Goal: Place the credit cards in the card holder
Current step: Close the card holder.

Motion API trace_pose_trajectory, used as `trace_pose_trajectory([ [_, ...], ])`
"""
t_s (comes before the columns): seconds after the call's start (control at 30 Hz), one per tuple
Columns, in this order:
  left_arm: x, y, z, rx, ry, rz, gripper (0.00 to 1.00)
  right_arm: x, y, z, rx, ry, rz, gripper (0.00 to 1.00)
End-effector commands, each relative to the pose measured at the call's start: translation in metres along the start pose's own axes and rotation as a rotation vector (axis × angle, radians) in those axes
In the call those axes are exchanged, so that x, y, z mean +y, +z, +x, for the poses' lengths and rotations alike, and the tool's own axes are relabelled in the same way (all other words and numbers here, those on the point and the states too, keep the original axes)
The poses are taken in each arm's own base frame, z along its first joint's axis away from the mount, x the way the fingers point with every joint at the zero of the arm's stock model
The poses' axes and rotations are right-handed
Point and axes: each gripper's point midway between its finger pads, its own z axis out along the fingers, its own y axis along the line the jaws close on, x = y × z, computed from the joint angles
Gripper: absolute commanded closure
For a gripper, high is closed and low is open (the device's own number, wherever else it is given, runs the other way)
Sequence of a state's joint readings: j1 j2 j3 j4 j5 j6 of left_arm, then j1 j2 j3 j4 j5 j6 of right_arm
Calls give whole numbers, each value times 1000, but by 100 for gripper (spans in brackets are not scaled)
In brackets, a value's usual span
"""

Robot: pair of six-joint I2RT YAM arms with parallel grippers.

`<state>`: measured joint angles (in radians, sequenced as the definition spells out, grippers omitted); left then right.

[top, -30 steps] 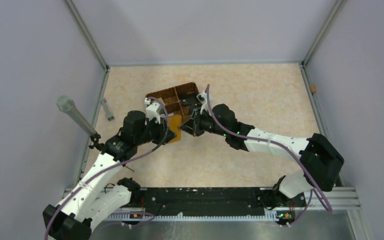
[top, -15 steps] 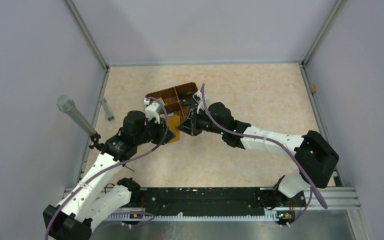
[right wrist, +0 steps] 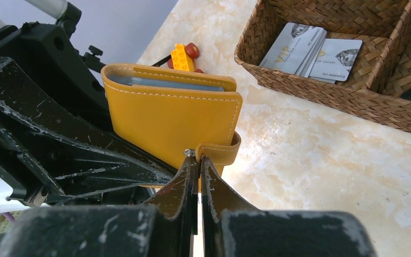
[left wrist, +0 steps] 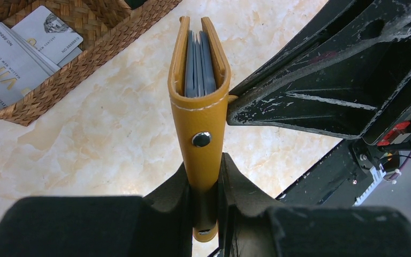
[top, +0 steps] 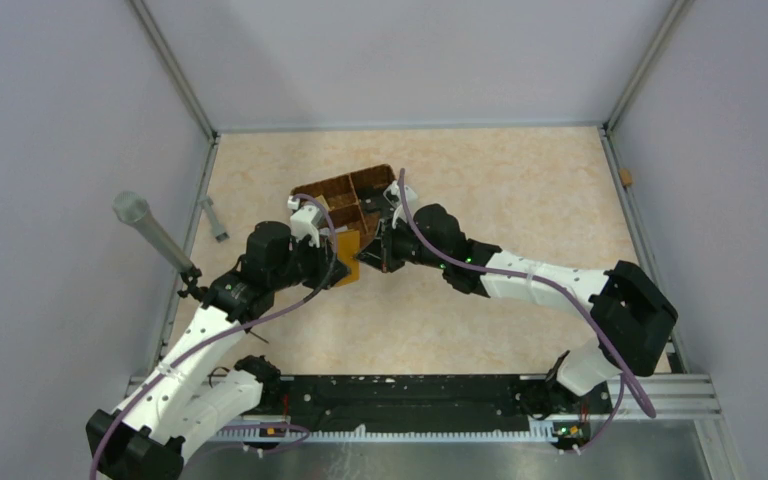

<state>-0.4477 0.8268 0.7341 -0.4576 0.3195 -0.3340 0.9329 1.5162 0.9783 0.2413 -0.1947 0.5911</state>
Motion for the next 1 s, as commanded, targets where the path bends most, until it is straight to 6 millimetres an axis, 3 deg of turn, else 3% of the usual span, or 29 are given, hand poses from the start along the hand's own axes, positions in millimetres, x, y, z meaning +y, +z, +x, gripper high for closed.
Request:
trace_pose_trajectory([
  [0.0, -23, -6, -24, -83, 46, 96, 100, 17, 5, -17, -41, -37, -31, 100],
  [0.97, -26, -2, -21, -59, 40, 122, 100, 59, 24, -7, 33, -119, -157, 100],
])
